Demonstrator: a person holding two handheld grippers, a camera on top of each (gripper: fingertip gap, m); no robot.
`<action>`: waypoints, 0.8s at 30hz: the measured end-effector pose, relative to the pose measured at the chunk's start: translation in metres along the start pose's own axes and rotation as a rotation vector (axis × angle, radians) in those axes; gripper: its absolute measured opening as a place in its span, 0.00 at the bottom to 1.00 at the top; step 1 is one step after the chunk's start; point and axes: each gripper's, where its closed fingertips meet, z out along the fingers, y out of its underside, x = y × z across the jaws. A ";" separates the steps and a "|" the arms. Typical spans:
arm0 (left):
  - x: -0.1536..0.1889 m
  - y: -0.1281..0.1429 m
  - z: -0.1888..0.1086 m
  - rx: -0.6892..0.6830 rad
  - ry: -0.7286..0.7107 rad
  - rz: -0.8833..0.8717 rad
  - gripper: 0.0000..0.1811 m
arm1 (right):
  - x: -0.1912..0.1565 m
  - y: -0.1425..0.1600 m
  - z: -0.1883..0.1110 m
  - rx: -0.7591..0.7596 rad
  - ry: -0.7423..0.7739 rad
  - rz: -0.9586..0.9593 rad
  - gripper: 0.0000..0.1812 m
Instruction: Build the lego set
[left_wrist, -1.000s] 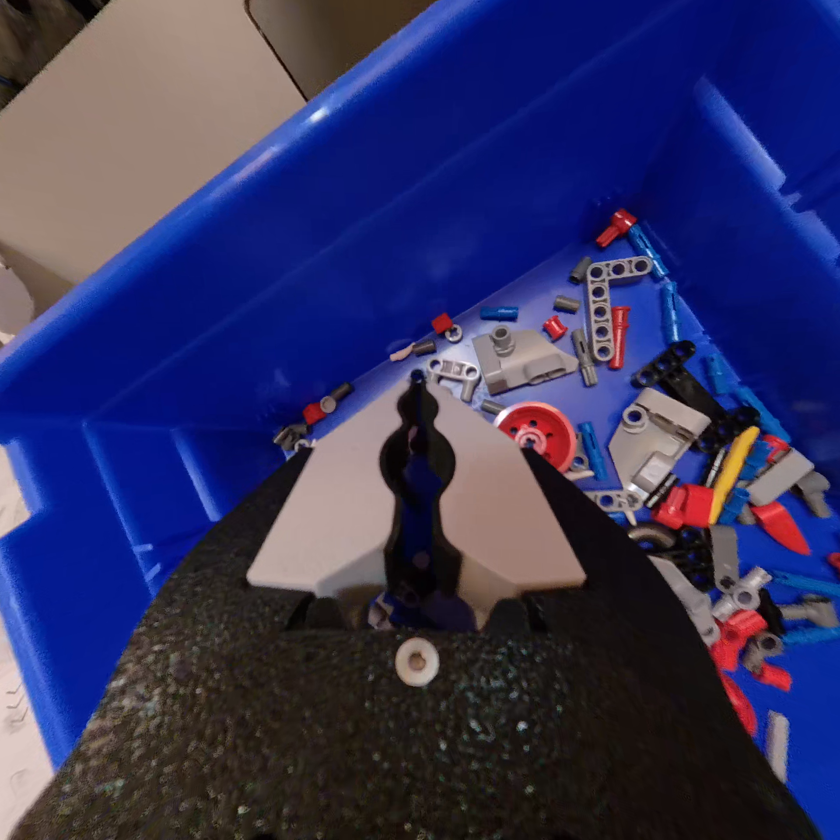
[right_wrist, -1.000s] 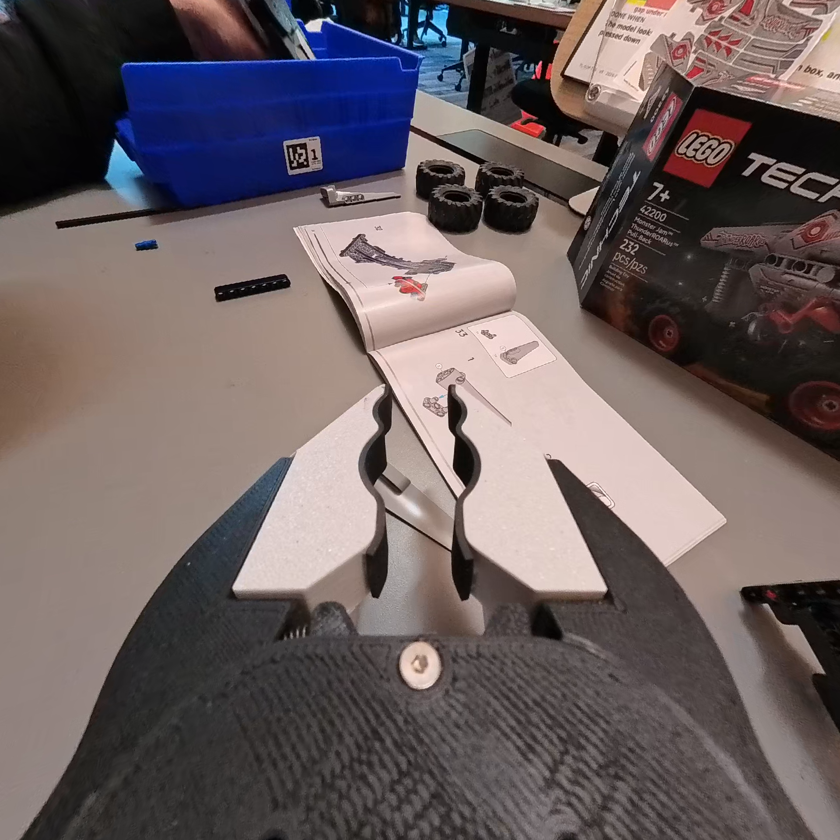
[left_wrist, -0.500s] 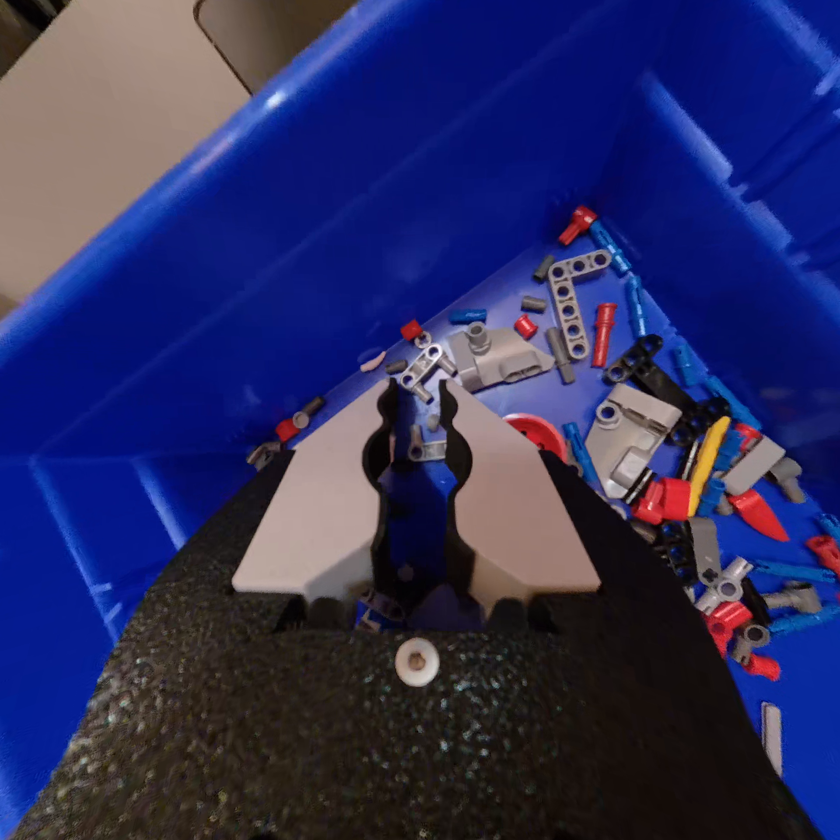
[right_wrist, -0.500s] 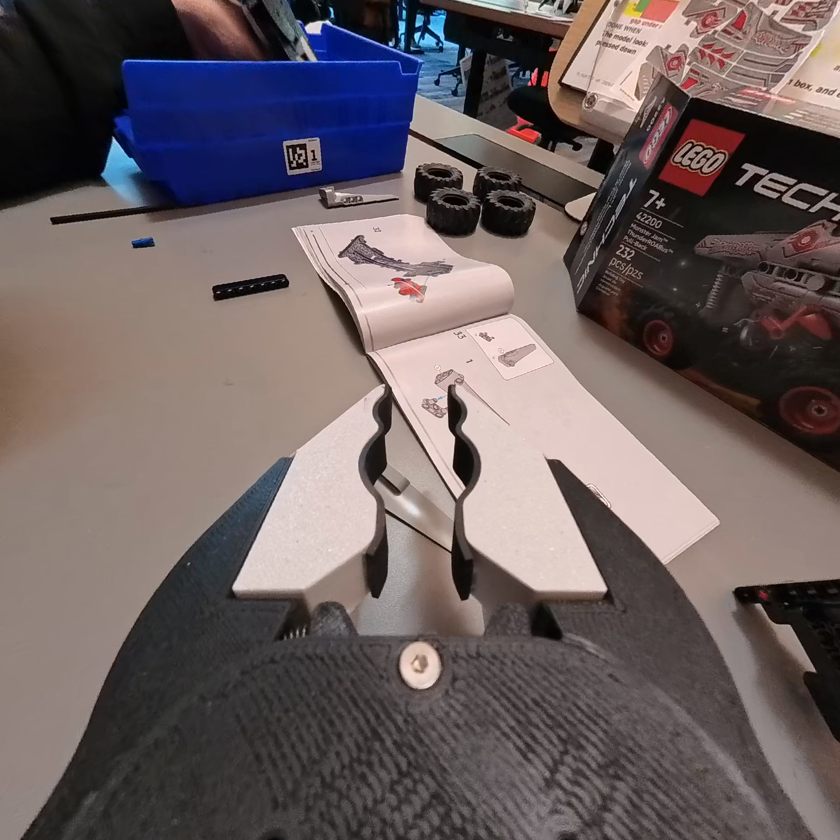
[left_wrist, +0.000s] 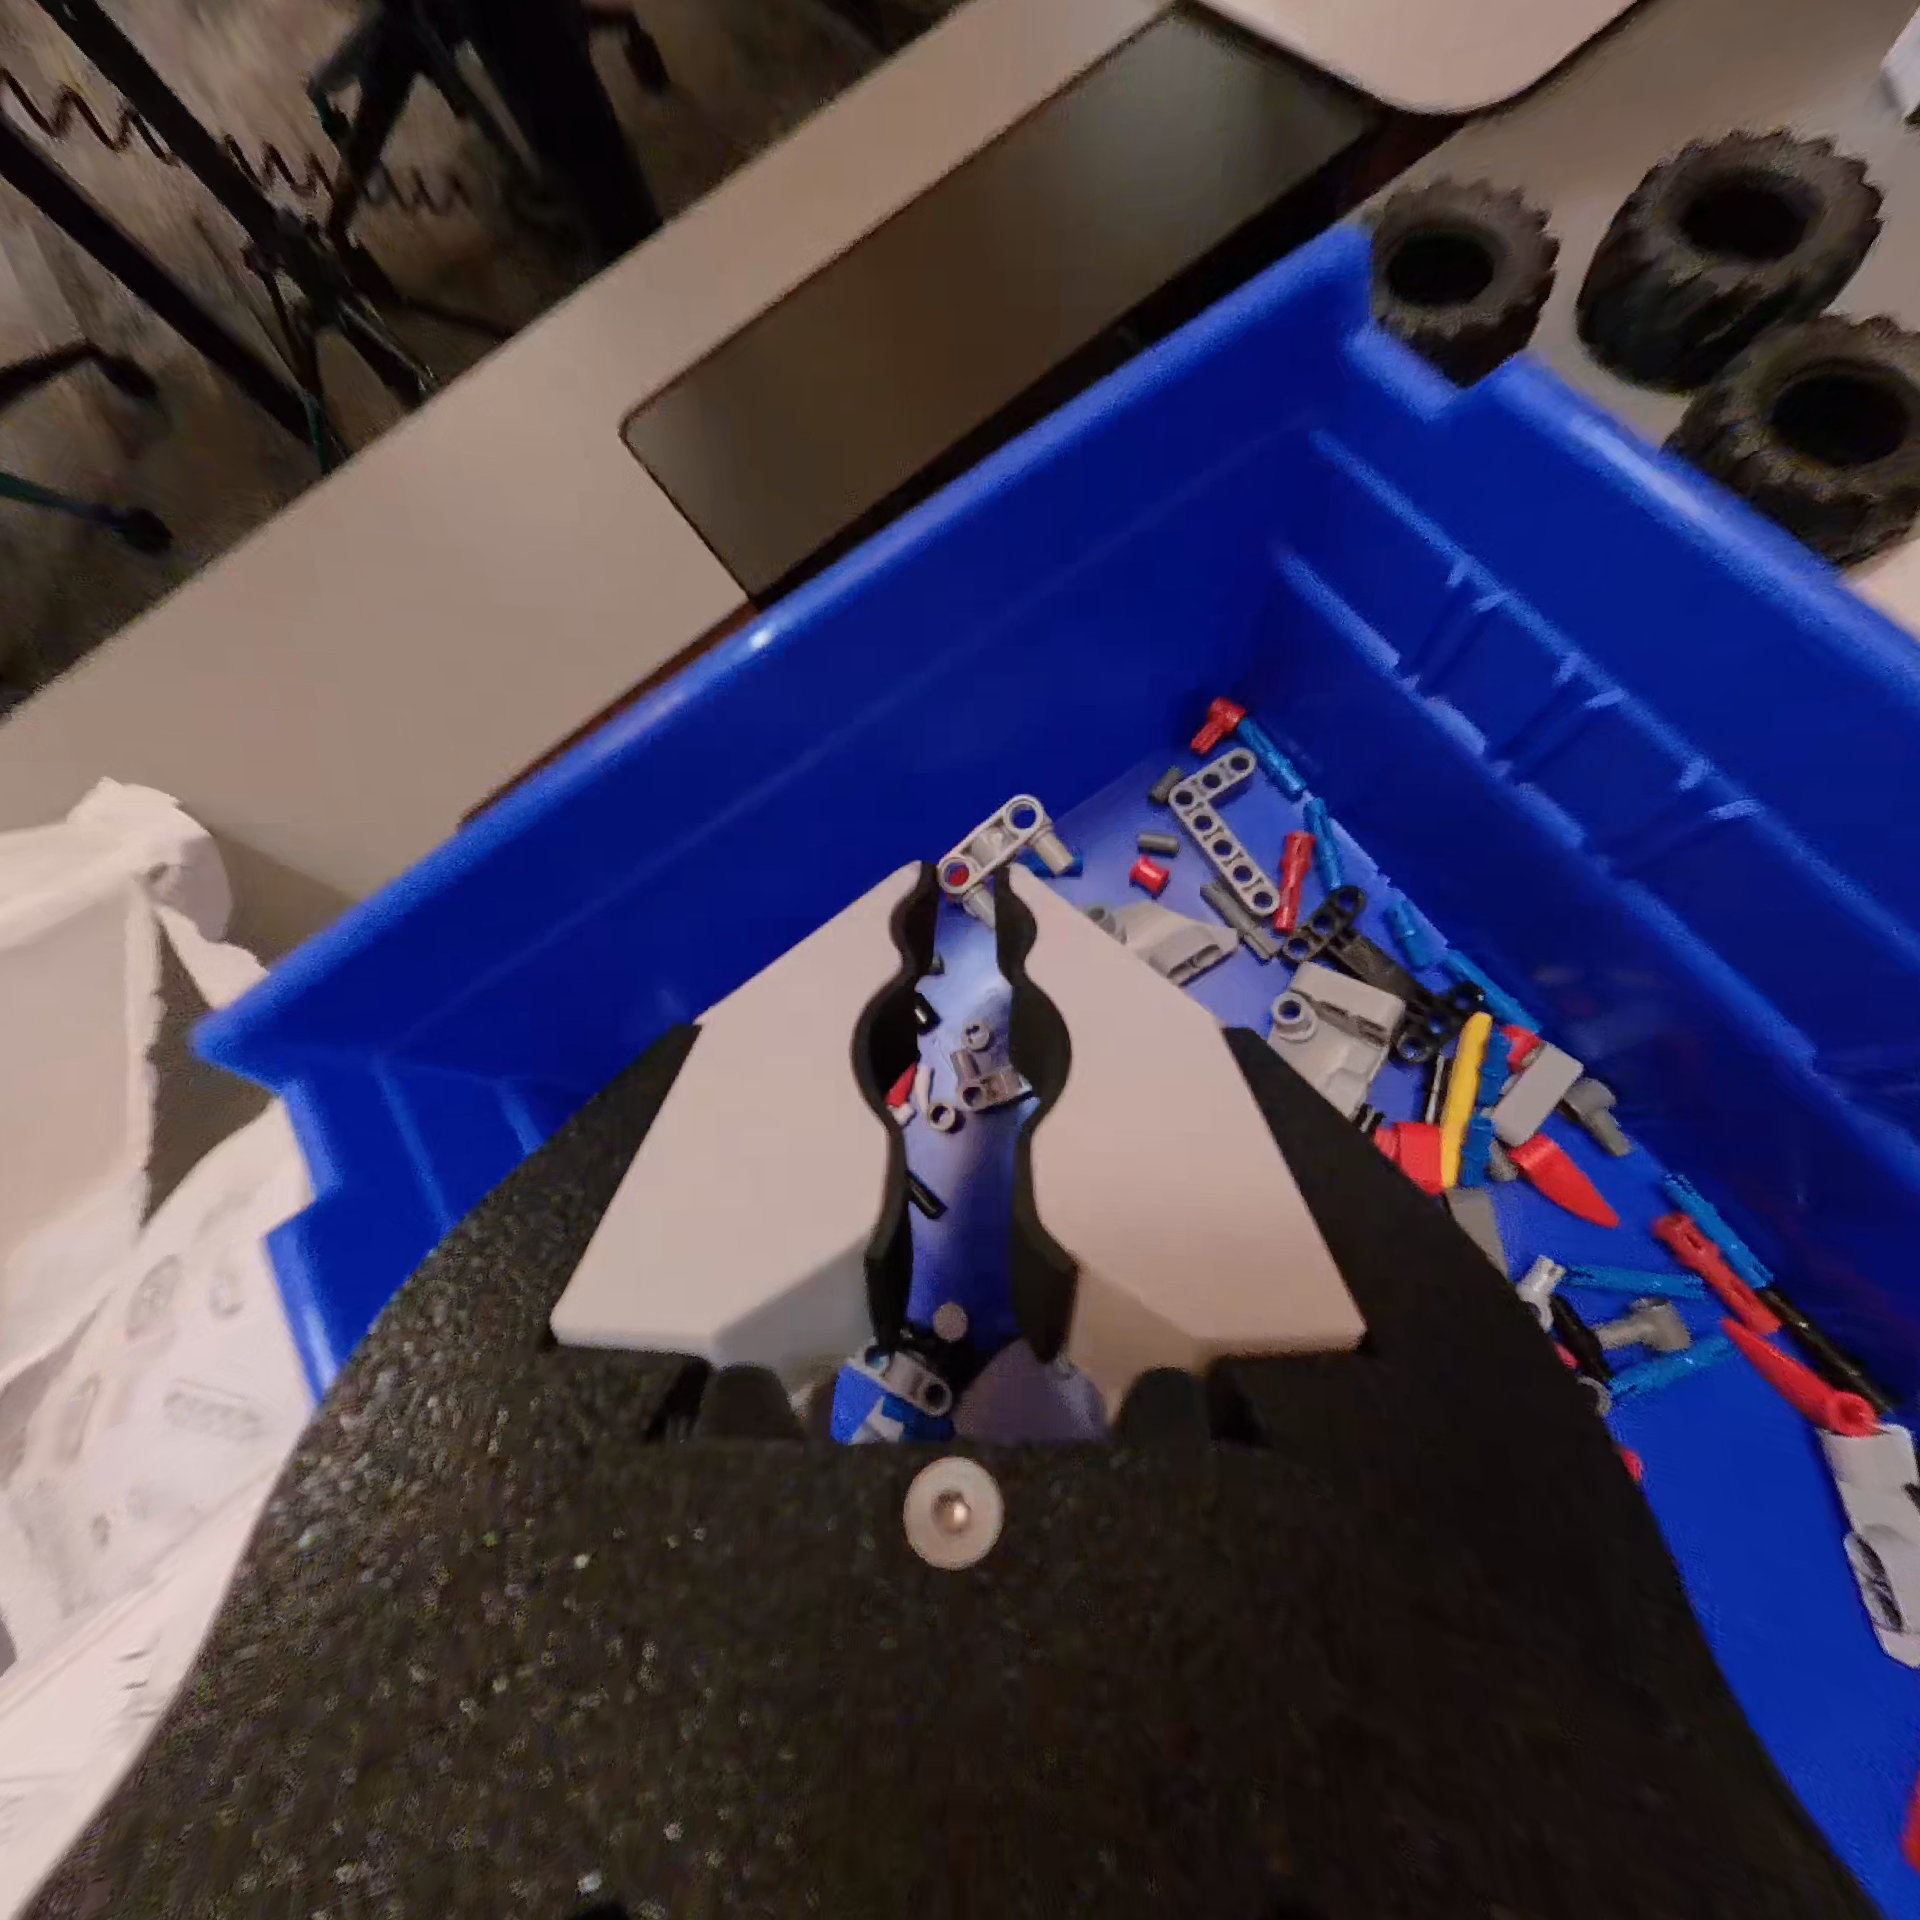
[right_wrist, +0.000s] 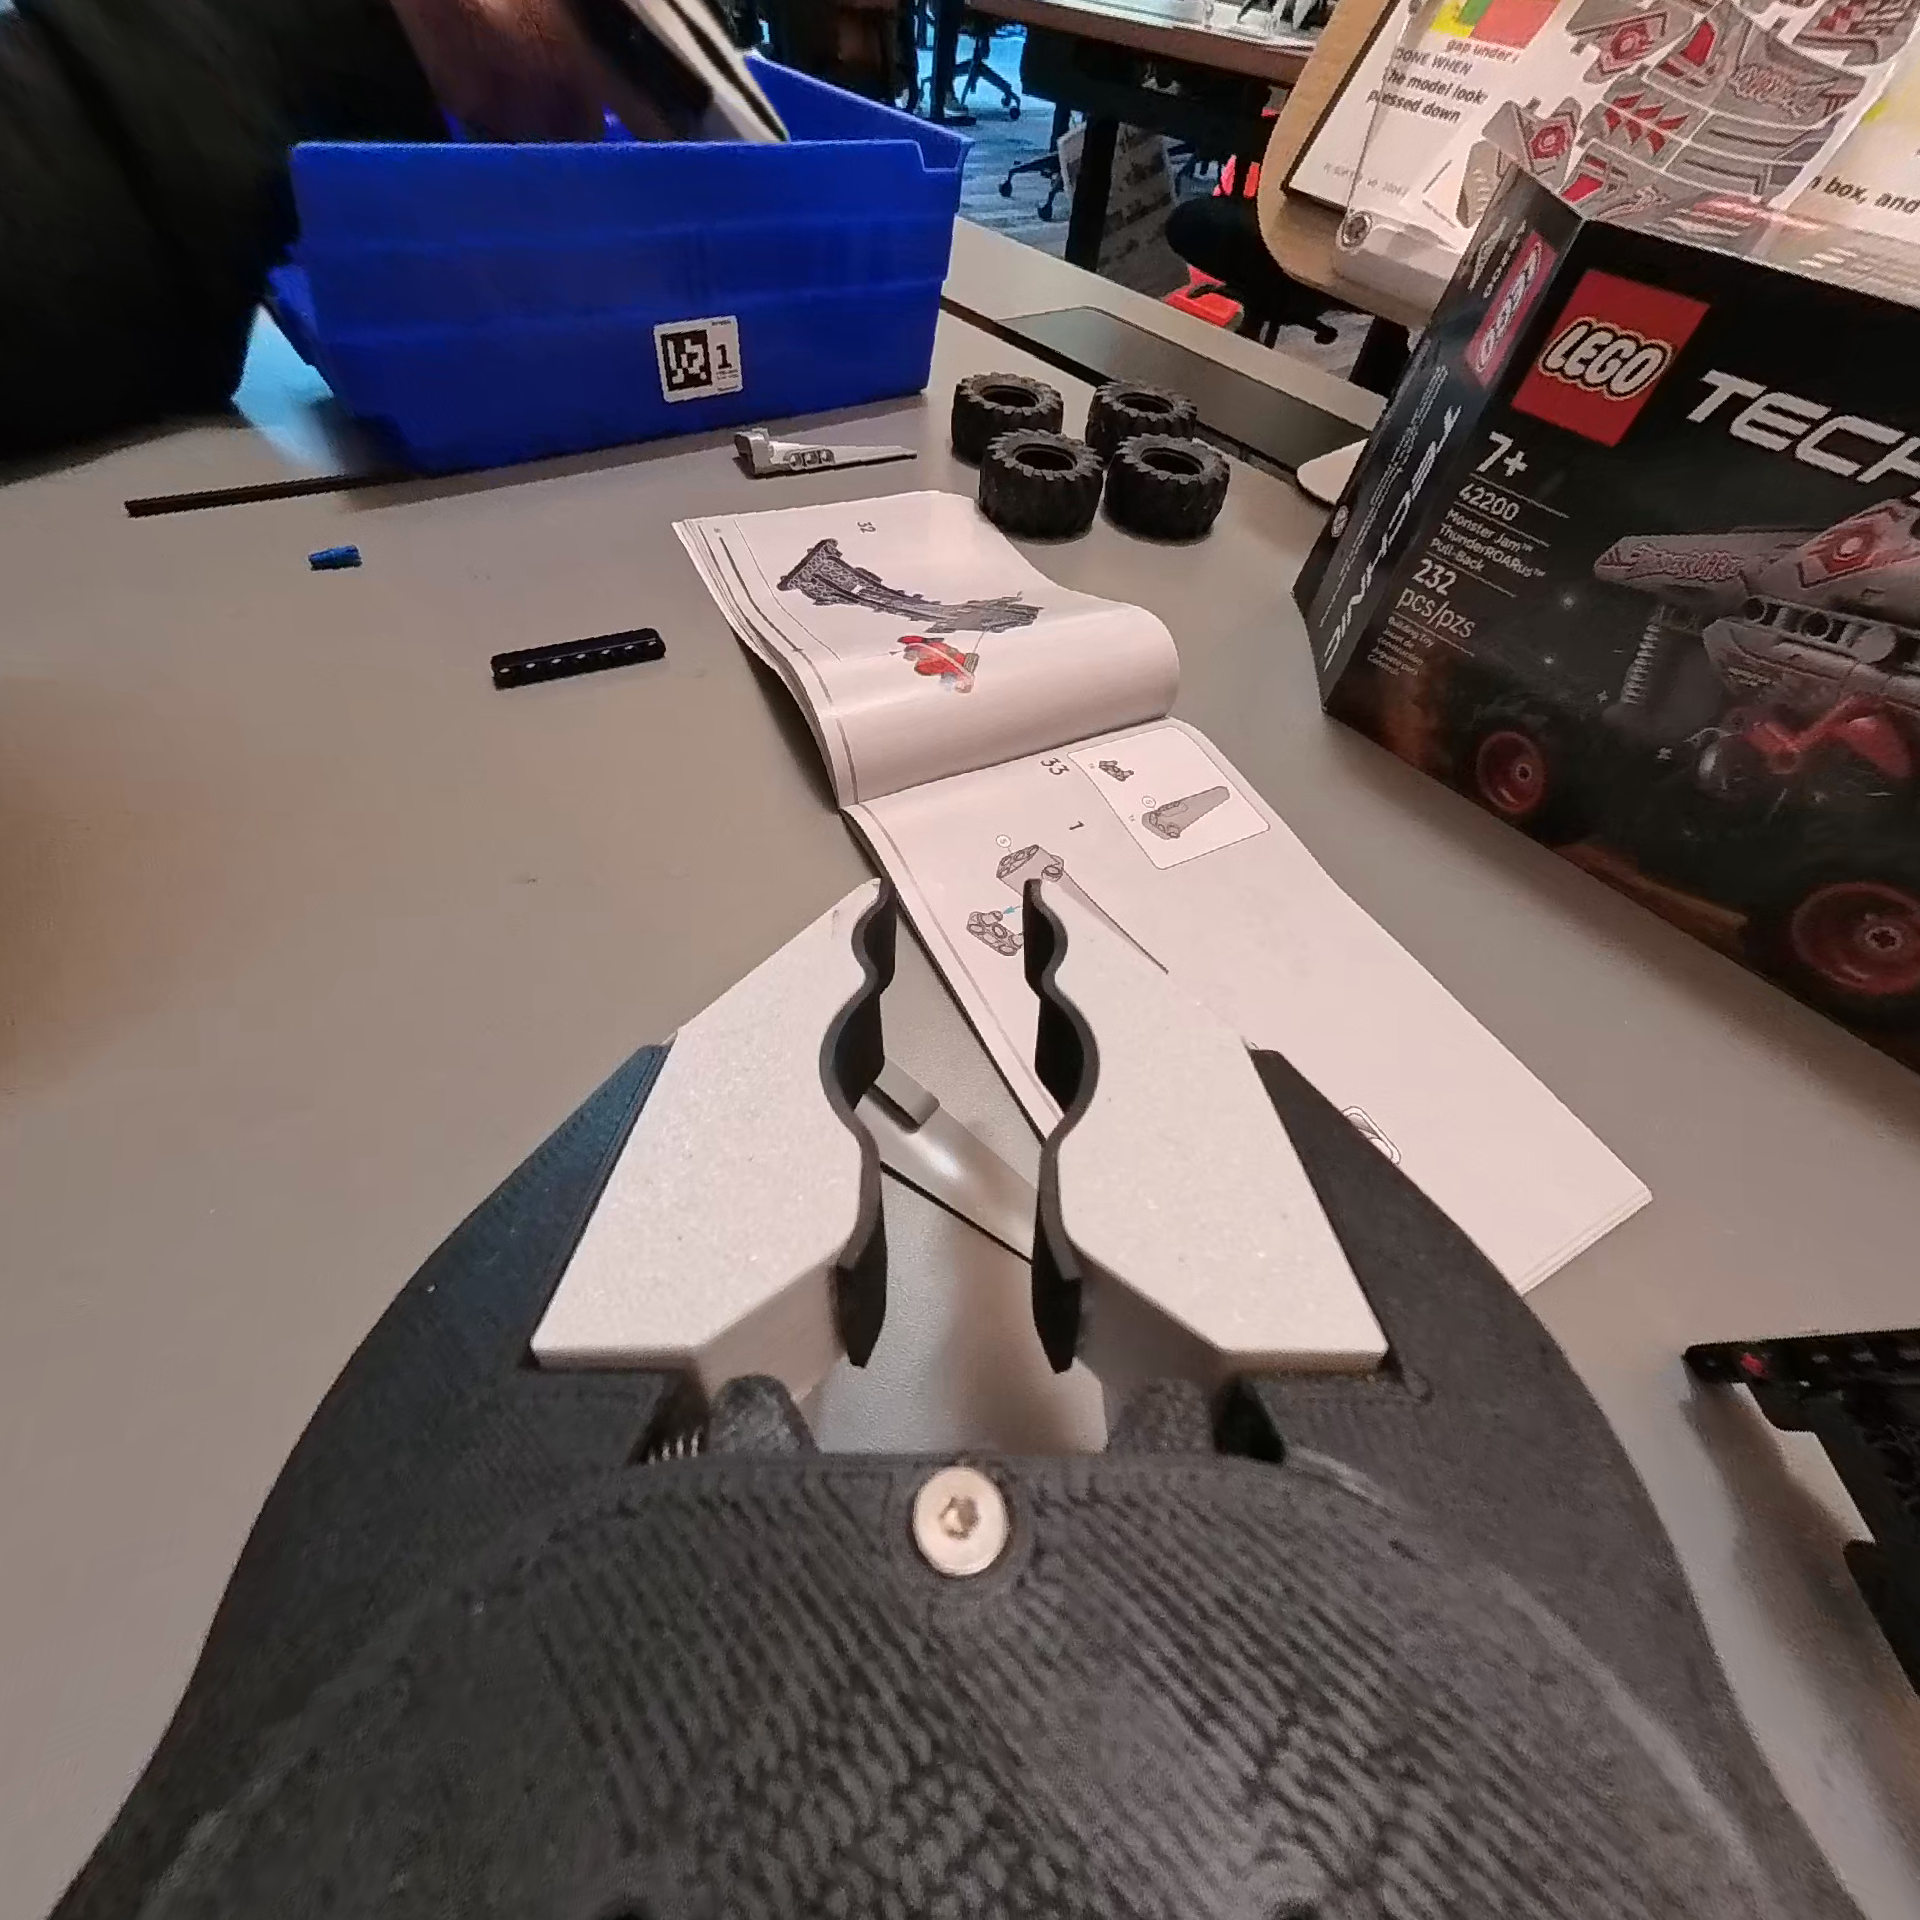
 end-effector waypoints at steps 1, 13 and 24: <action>0.000 -0.006 -0.006 0.017 -0.010 0.024 0.04 | 0.000 0.000 0.000 0.001 0.000 -0.002 0.12; 0.149 -0.113 -0.103 0.296 0.218 0.313 0.04 | -0.009 -0.009 -0.007 0.072 0.015 -0.097 0.19; 0.392 -0.046 -0.072 0.019 0.635 0.417 0.04 | -0.054 0.002 -0.032 0.079 -0.014 -0.461 0.15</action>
